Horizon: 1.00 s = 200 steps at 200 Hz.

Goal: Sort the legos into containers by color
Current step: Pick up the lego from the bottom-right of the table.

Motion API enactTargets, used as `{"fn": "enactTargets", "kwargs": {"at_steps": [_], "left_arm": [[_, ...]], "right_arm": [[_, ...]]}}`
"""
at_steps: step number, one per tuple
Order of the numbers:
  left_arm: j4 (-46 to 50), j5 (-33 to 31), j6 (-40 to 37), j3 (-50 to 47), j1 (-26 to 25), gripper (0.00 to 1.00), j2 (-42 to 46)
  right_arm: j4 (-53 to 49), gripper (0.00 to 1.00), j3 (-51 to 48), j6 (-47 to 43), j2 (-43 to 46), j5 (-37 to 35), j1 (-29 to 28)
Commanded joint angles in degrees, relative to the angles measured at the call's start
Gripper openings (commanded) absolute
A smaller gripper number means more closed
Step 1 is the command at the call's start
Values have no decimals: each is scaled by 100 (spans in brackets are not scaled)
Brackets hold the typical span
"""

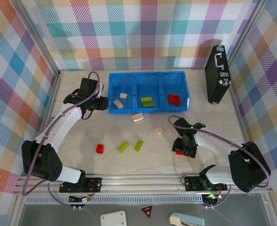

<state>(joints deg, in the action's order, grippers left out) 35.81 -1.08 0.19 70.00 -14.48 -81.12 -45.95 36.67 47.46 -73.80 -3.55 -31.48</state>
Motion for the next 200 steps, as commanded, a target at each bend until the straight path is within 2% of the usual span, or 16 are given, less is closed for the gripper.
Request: {"fn": "enactTargets", "kwargs": {"at_steps": [1,23,114,200], "left_arm": [[22,45,-17,68,68,48,88],[32,45,-11,76,68,48,95],[44,35,-14,76,68,48,110],[53,20,-17,71,68,48,115]], "right_arm": [[-1,65,11,-35,-62,83,28],[-34,62,38,-53,-29,73,28],[-431,62,571,-252,3,-198,28],[-789,63,1896,-845,-615,-627,52]]}}
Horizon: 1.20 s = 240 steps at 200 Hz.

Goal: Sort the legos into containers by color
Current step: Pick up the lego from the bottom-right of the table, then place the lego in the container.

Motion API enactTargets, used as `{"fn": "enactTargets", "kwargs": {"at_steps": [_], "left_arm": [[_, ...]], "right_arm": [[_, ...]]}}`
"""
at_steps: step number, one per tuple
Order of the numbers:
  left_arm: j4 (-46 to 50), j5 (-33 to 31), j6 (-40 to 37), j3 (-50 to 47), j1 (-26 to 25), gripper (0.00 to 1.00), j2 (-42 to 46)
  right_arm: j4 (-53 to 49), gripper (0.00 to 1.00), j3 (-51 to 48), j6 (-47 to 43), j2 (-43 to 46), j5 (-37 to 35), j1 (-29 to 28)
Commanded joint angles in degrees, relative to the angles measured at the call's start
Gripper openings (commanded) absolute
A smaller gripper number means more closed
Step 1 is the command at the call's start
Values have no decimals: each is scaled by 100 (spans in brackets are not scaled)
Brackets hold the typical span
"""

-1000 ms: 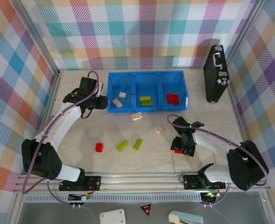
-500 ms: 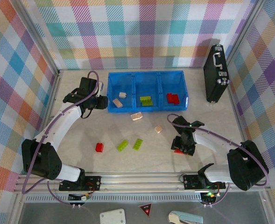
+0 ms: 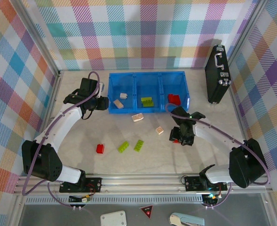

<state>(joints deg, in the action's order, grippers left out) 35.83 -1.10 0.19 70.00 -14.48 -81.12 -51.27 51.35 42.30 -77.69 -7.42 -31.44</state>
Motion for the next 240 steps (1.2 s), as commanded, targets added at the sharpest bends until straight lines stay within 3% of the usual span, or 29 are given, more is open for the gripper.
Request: {"fn": "enactTargets", "kwargs": {"at_steps": [1,123,240], "left_arm": [[53,22,-18,73,68,48,119],[53,-37,-36,67,68,48,115],[38,-2,-26,67,68,48,35]], "right_arm": [[-259,63,445,-342,-241,-246,49],[-426,63,3157,-1717,-2097,-54,1136],[-826,62,6263,-2400,-4467,47,1709]]}}
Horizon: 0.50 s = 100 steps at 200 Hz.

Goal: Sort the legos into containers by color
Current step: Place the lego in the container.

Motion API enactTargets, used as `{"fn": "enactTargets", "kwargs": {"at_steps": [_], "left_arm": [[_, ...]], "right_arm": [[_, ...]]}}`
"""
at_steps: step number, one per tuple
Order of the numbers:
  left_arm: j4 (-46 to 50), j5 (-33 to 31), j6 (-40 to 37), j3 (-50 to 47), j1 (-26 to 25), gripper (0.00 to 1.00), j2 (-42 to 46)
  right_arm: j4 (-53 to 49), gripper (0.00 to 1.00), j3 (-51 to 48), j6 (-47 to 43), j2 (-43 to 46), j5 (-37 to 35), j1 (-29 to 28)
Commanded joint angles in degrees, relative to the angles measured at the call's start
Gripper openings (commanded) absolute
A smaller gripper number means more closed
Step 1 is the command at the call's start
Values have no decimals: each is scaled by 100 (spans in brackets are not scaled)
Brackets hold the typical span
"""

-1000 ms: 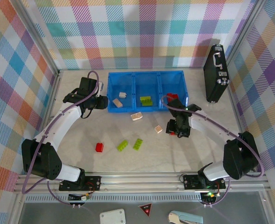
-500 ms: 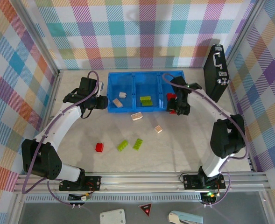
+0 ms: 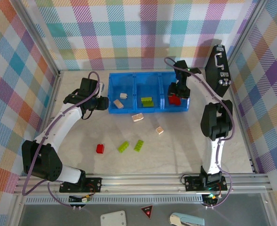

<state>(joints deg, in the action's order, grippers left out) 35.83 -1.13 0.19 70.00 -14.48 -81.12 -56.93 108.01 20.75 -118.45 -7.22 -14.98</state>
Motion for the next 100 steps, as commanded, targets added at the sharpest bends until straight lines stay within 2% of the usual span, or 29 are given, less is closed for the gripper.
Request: {"fn": "enactTargets", "kwargs": {"at_steps": [1,47,100], "left_arm": [[38,-1,-27,67,68,48,35],[42,22,-27,65,68,48,-31],[46,-33,-36,66,68,48,-45]], "right_arm": [[-263,62,625,-250,-403,28,65],[-341,62,1633,-466,-1218,116,118],[-122,62,2154,-564,-1842,331,162]]}}
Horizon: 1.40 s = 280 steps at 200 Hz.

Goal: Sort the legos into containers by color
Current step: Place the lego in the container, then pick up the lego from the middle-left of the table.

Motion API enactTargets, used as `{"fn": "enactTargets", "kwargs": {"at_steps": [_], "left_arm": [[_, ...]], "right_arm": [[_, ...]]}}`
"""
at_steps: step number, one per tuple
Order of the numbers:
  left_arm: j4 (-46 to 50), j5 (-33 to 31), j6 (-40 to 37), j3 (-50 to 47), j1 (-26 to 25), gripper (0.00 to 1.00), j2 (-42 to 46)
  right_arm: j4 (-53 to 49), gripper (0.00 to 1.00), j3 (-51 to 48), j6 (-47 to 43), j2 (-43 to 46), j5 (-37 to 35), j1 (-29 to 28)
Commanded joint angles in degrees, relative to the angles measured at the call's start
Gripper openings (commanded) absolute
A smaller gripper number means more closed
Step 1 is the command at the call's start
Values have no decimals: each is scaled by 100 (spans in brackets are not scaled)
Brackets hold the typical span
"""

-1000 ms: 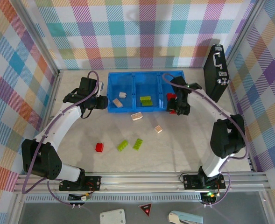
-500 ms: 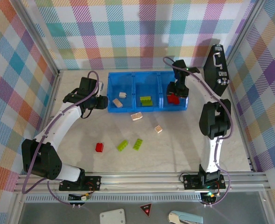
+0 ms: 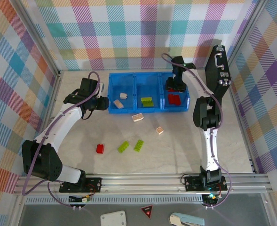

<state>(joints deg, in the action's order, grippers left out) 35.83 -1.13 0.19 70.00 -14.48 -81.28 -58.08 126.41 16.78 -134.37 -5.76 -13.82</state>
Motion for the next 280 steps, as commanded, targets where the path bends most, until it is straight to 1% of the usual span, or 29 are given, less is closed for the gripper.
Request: {"fn": "enactTargets", "kwargs": {"at_steps": [1,51,82,104,158,237,280], "left_arm": [[46,-35,-36,67,68,48,-29],[38,-7,-28,53,68,48,-126],[40,10,-19,55,68,48,-161],[38,13,-19,58,68,48,-166],[38,26,-10,67,68,48,-137],[20,18,-10,40,68,48,-8],[27,2,-6,32,68,48,7]], "right_arm": [[1,62,323,-166,-258,183,47],[32,62,593,-225,-668,198,51],[-11,63,580,-226,-731,128,55],[-15,65,525,-207,-684,122,55],[-105,73,472,-121,-370,102,55],[-282,75,271,-58,267,146,47],[-335,75,-21,8,639,221,29]]}}
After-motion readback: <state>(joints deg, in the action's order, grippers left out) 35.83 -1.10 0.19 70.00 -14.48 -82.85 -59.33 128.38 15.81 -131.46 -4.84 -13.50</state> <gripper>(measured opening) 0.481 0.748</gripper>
